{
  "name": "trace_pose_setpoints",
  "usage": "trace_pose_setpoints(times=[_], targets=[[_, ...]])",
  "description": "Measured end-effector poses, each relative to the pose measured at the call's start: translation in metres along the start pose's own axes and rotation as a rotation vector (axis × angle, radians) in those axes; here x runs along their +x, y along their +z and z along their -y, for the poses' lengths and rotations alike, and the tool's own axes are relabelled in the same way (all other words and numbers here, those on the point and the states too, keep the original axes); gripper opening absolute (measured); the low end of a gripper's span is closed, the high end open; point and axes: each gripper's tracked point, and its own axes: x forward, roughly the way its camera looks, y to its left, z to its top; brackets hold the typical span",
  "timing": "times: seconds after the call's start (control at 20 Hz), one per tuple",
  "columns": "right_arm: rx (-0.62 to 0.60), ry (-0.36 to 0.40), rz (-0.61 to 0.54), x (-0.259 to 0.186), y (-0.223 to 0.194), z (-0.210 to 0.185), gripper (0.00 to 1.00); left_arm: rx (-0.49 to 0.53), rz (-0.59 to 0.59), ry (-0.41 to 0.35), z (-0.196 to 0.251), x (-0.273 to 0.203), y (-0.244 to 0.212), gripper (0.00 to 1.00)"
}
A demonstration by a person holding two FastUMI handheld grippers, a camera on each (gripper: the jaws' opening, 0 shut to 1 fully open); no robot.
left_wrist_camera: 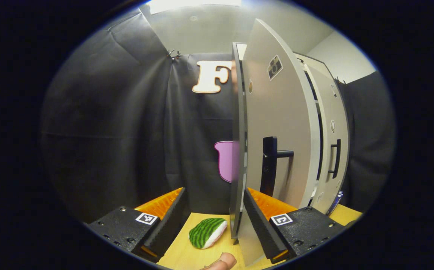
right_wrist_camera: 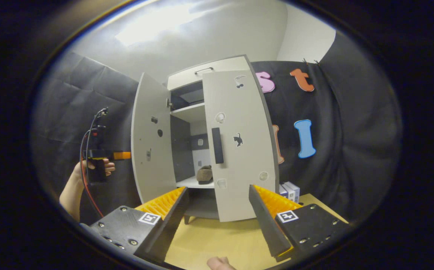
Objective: Grab one shoe with the right hand and put it into the shoe cabinet, grab the other shoe with the left hand and put it into the shoe cabinet; then close the right door with the right hand and the left door with the left hand.
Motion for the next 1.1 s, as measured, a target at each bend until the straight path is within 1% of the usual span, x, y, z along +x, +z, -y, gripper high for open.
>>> trace_pose_setpoints(times=[0.05, 0.15, 0.25, 0.3, 0.35, 0.4, 0.5, 0.55, 0.6, 0.65, 0.7, 0.75, 0.8, 0.9, 0.95, 1.0, 1.05, 1.1], targets=[[0.005, -0.004, 0.0, 0.001, 0.001, 0.002, 0.98, 0.008, -0.001, 0.004, 0.003, -0.001, 0.0, 0.94], [0.001, -0.015, -0.001, 0.002, 0.001, 0.006, 0.97, 0.03, 0.002, 0.012, 0.009, -0.002, 0.002, 0.94], [-0.002, -0.036, 0.002, 0.004, 0.004, 0.013, 0.98, 0.031, -0.007, 0.019, 0.014, -0.003, 0.001, 0.94], [-0.003, -0.044, 0.002, 0.005, 0.004, 0.015, 0.98, 0.029, -0.009, 0.012, 0.018, -0.003, 0.001, 0.89], [-0.003, -0.051, 0.002, 0.005, 0.004, 0.018, 0.98, 0.03, -0.011, 0.003, 0.024, -0.002, 0.001, 0.89], [-0.001, -0.056, 0.002, 0.006, 0.005, 0.02, 0.98, 0.029, -0.009, -0.007, 0.029, -0.002, 0.002, 0.94], [0.001, -0.061, 0.004, 0.006, 0.006, 0.023, 0.98, 0.027, -0.01, -0.009, 0.037, 0.001, 0.002, 0.94], [0.003, -0.068, 0.003, 0.007, 0.006, 0.026, 0.97, 0.011, -0.014, 0.009, 0.039, 0.0, 0.001, 0.89], [-0.001, -0.076, -0.002, 0.008, 0.006, 0.029, 0.97, 0.017, -0.015, 0.02, 0.042, -0.001, 0.002, 0.89], [-0.011, -0.079, -0.008, 0.009, 0.004, 0.031, 0.98, 0.028, -0.012, 0.024, 0.047, -0.001, 0.002, 0.94], [-0.016, -0.082, -0.012, 0.009, 0.004, 0.032, 0.98, 0.04, 0.008, 0.026, 0.054, -0.001, 0.007, 0.94], [-0.016, -0.082, -0.017, 0.009, 0.003, 0.033, 0.94, 0.052, 0.016, 0.021, 0.061, 0.0, 0.009, 0.94], [-0.016, -0.078, -0.022, 0.01, 0.002, 0.032, 0.98, 0.051, 0.015, 0.01, 0.069, 0.003, 0.007, 0.94], [-0.01, -0.08, -0.023, 0.01, 0.003, 0.035, 0.98, 0.024, 0.004, -0.013, 0.087, 0.01, 0.003, 0.94], [-0.008, -0.086, -0.022, 0.009, 0.003, 0.038, 0.97, 0.016, -0.008, -0.028, 0.097, 0.011, -0.002, 0.89], [-0.006, -0.09, -0.022, 0.01, 0.003, 0.039, 0.97, 0.018, -0.02, -0.041, 0.106, 0.011, -0.007, 0.89], [-0.002, -0.092, -0.022, 0.011, 0.002, 0.04, 0.97, 0.013, -0.021, -0.042, 0.107, 0.012, -0.007, 0.94], [-0.001, -0.09, -0.025, 0.012, 0.002, 0.04, 0.97, 0.009, -0.011, -0.045, 0.11, 0.011, -0.007, 0.96]])
